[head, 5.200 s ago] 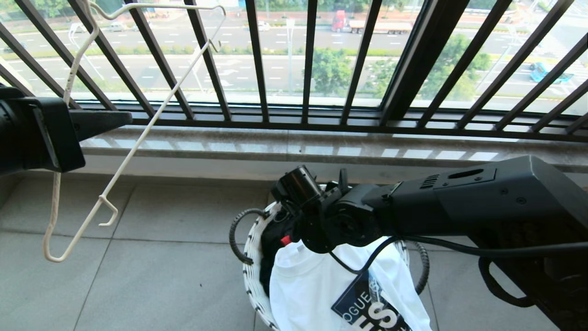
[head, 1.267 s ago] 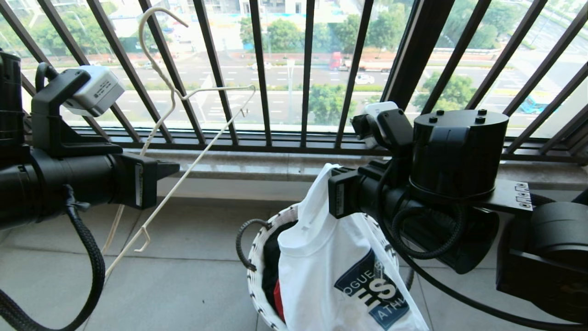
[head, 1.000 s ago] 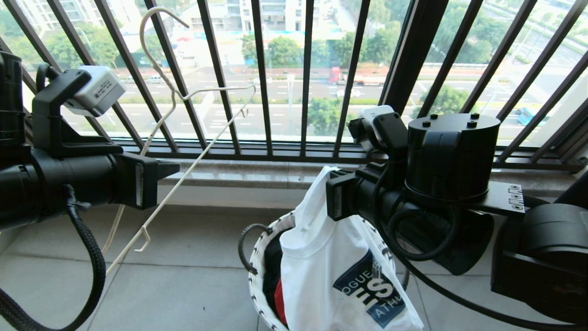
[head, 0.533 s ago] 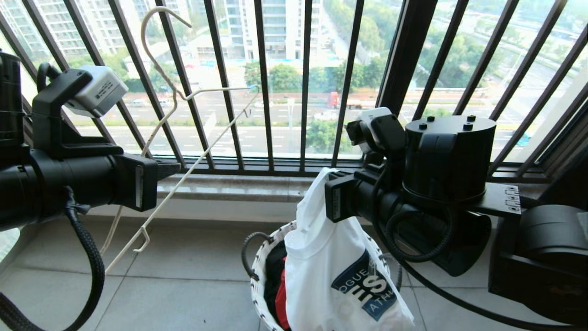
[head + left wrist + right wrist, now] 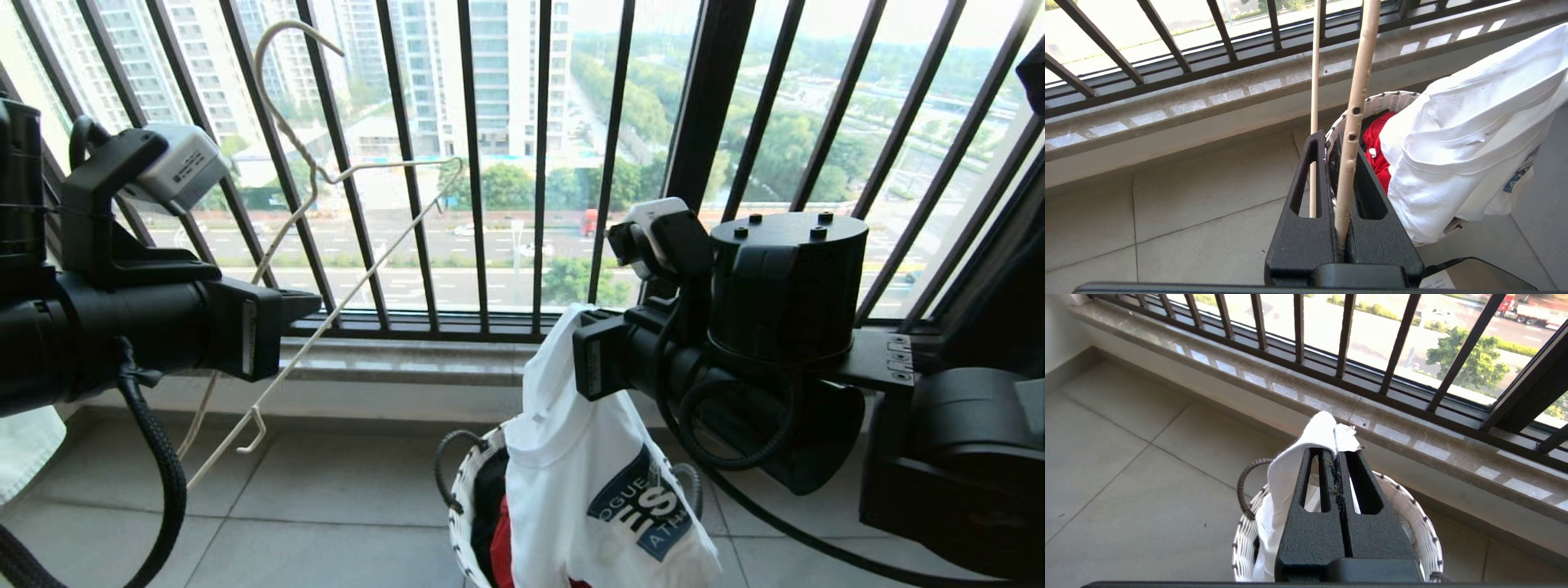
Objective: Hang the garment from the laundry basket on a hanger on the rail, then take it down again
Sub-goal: Pick up clothes from the basket
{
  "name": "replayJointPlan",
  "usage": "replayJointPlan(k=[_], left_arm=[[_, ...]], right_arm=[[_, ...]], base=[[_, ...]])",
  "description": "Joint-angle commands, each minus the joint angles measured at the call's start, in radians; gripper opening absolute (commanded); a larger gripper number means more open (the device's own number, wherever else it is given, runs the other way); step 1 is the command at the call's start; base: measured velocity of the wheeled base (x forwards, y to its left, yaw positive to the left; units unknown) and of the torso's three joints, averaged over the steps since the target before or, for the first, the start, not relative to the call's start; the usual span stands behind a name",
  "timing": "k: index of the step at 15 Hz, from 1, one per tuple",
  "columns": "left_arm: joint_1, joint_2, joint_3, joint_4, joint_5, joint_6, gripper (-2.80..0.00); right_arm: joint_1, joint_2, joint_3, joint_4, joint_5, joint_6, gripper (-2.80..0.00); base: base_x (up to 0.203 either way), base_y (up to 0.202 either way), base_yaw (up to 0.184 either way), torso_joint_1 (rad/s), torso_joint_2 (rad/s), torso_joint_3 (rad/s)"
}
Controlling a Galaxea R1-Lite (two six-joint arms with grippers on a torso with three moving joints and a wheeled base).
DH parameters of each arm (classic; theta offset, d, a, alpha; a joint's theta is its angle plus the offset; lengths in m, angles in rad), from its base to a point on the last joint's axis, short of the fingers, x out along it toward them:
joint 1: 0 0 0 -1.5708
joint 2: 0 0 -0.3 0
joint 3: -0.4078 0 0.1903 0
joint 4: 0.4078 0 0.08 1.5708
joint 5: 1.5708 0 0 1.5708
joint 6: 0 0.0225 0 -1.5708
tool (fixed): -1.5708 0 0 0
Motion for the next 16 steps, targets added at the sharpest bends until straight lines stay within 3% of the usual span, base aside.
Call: replayJointPlan(k=[1, 9, 16], left_arm=[[0.000, 0.003, 0.003, -0.001, 0.001, 0.000, -2.80], [0.000, 0.004, 0.005, -0.001, 0.001, 0.000, -2.80], [0.000, 0.009, 0.020, 0.001, 0.001, 0.008, -2.80]], right_arm=[[0.000, 0.003, 0.008, -0.005, -0.003, -0.005, -2.80], [0.000, 0.002, 0.008, -0.005, -0.003, -0.013, -2.80], [-0.002, 0.002, 0.005, -0.005, -0.003, -0.016, -2.80]], base=[[0.000, 0.000, 0.000, 0.007, 0.01, 0.203], [0.000, 0.000, 0.000, 0.003, 0.00, 0.196], [0.000, 0.000, 0.000, 0.002, 0.00, 0.038]])
